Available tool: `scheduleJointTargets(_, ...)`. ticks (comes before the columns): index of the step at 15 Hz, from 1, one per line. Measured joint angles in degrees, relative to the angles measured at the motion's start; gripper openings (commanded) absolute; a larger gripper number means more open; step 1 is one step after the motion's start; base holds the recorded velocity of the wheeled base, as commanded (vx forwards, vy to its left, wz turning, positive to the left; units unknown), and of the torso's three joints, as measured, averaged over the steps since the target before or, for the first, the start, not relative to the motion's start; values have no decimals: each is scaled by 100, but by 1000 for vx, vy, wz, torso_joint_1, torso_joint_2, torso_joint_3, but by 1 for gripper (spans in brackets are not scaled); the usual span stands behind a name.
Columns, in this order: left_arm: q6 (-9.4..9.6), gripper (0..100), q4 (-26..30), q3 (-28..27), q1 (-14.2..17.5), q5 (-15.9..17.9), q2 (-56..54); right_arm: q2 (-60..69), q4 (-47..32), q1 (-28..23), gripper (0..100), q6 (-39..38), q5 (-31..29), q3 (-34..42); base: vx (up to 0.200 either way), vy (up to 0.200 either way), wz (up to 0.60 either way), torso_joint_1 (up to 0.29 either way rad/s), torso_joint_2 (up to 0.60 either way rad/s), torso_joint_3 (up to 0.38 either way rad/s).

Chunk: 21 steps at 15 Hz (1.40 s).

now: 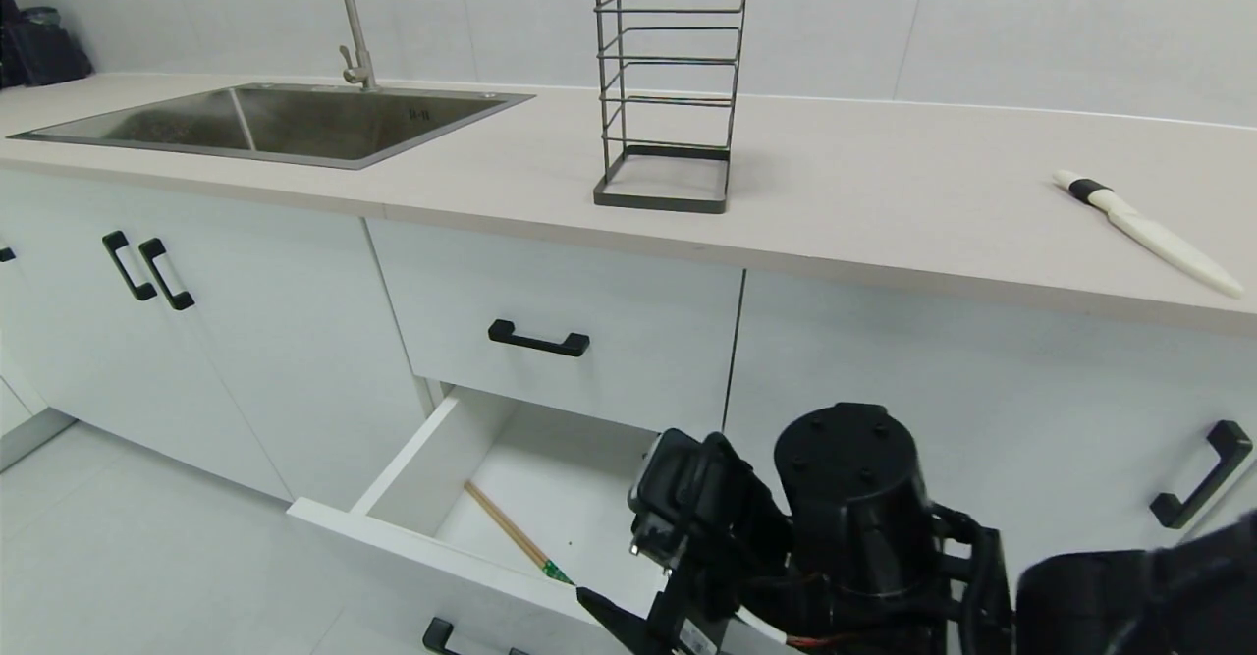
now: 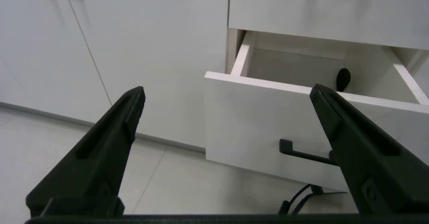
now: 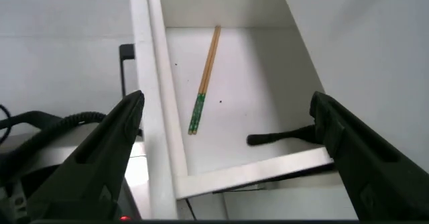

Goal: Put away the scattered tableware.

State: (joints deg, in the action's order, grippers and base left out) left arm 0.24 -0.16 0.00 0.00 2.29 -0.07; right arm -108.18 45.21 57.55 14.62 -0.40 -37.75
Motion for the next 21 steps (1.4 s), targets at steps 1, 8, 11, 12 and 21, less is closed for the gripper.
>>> scheduleJointTargets(1, 2, 100, 2, 0, 0, -2, 0, 243, 24, 99, 100, -74, 0, 135, 0, 0, 0, 0, 0, 0)
scheduleJointTargets(8, 2, 100, 0, 0, 0, 0, 0, 1987, -79, 123, 100, -257, 118, 1643, 0, 0, 0, 0, 0, 0)
scheduleJointTargets(11, 0, 100, 0, 0, 0, -2, 0, 2612, -283, 94, 100, -258, 196, 2039, 0, 0, 0, 0, 0, 0)
scheduleJointTargets(12, 2, 100, 0, 0, 0, 0, 0, 2775, -305, 88, 100, -258, 210, 2155, 0, 0, 0, 0, 0, 0)
scheduleJointTargets(21, 7, 100, 0, 0, 0, -2, 0, 4897, -1139, -942, 100, -312, 384, 3106, 0, 0, 0, 0, 0, 0)
